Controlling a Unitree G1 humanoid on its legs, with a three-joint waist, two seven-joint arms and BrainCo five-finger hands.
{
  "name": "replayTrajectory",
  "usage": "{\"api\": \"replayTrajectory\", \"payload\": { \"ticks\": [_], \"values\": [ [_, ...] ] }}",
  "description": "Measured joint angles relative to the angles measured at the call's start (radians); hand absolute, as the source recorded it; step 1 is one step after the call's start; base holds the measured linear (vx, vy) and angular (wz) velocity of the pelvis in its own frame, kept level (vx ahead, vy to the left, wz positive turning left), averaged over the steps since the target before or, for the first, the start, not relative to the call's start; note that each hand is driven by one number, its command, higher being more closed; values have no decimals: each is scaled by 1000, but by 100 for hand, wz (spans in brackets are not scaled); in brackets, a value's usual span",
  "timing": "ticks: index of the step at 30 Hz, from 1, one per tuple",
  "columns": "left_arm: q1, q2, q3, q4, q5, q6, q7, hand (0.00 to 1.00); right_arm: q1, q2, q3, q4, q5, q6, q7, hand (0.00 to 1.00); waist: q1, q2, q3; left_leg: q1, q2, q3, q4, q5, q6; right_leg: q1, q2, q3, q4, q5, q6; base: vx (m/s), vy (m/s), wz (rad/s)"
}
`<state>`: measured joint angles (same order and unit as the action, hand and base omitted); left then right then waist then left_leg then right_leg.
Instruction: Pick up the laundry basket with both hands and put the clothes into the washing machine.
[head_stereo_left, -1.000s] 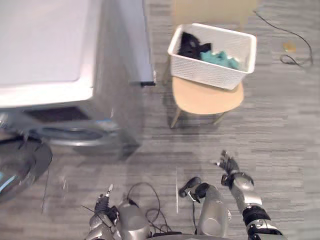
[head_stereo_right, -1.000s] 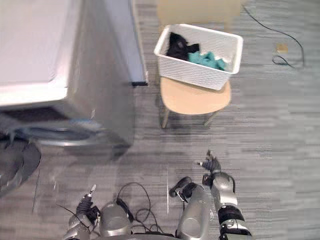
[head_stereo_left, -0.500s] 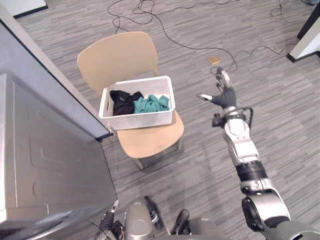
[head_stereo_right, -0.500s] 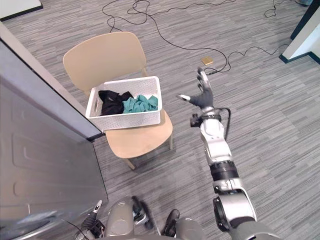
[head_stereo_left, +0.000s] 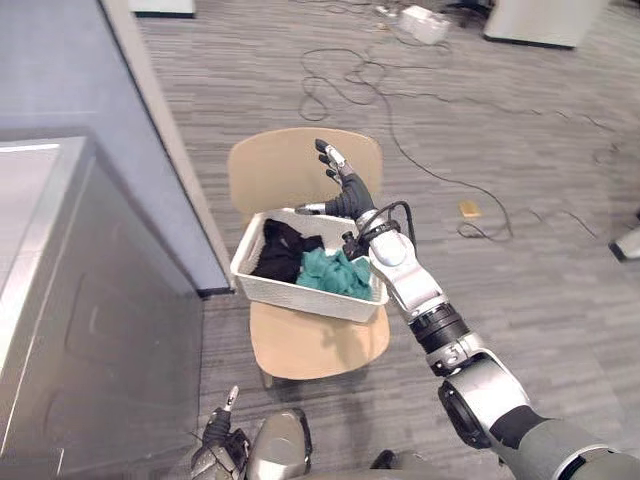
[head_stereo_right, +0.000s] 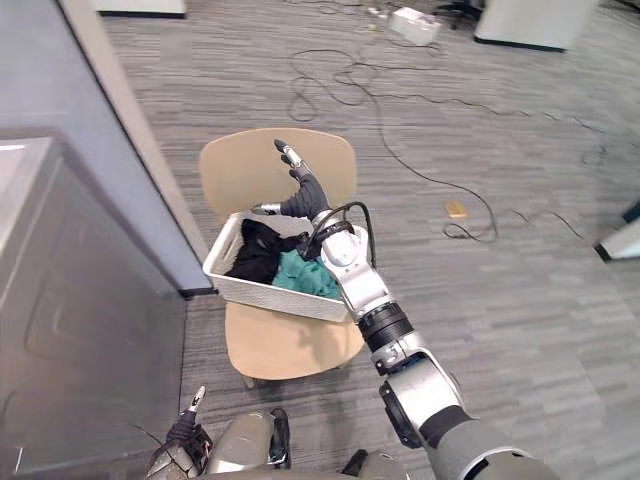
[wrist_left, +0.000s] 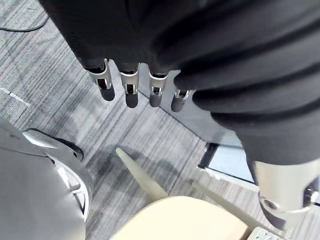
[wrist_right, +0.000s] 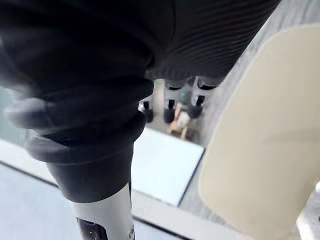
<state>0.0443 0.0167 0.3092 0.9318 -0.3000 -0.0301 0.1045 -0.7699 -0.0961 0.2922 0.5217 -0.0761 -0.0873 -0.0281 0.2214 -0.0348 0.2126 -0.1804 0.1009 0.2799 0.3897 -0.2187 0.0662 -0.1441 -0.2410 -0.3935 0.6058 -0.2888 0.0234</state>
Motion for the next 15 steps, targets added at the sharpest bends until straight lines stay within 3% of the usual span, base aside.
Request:
{"api": "replayTrajectory", "payload": {
  "ticks": [1,2,4,5,6,7,8,9,10,12,15],
  "values": [
    [-6,7,-4,2,0,0,-1,0,-3,-21,-1,24,-14,5,9,0,-7,8,4,-8,-3,-30,2,5,-8,-7,5,48,-57,4,5,141,-150,166],
    [-19,13,-13,13,3,0,-1,0,-3,-59,-1,63,-37,20,13,0,-21,4,2,-28,-21,-91,10,14,-23,-6,11,140,-157,26,34,158,-186,163],
    [-37,42,-33,17,10,-3,4,0,-9,-111,0,148,-94,52,15,0,-13,-15,2,-58,-59,-195,26,39,-39,11,-4,165,-283,87,107,202,-296,172],
    [-39,46,-34,16,10,-3,4,0,-12,-112,0,156,-96,54,15,0,-14,-19,3,-62,-62,-208,30,40,-42,15,-3,157,-299,98,101,176,-382,151],
    [-50,56,-34,16,8,-3,5,0,-24,-113,0,177,-101,57,15,0,-20,-23,8,-96,-70,-259,56,41,-61,28,7,130,-344,190,100,150,-397,136],
    [-66,56,-32,14,6,-4,4,0,-25,-124,0,182,-104,59,14,0,-23,4,23,-125,-47,-312,76,52,-93,61,41,63,-373,209,113,125,-375,136],
    [-66,56,-30,5,3,-7,4,0,-29,-124,0,192,-106,61,16,0,-19,6,25,-137,-29,-320,68,64,-113,72,63,35,-404,219,100,74,-345,108],
    [-66,55,-21,3,-4,-10,4,0,-45,-128,-1,223,-110,65,24,0,-20,3,29,-160,12,-300,42,84,-144,91,100,-19,-458,236,76,20,-320,78],
    [-67,51,-22,3,-6,-9,4,0,-65,-140,-5,255,-115,69,27,0,-23,2,44,-157,90,-174,6,95,-132,109,127,-62,-488,243,66,11,-317,73],
    [-50,36,-20,2,-13,-1,4,0,-106,-161,-10,311,-122,79,27,0,-27,-1,85,-115,175,14,-47,155,-127,126,141,-90,-498,246,62,26,-222,37],
    [-76,39,31,-2,-21,-3,5,0,-215,-182,-42,373,-131,98,25,0,-19,0,143,-122,167,23,-77,180,-122,105,141,-77,-515,257,51,-17,-37,-6]
  ]
}}
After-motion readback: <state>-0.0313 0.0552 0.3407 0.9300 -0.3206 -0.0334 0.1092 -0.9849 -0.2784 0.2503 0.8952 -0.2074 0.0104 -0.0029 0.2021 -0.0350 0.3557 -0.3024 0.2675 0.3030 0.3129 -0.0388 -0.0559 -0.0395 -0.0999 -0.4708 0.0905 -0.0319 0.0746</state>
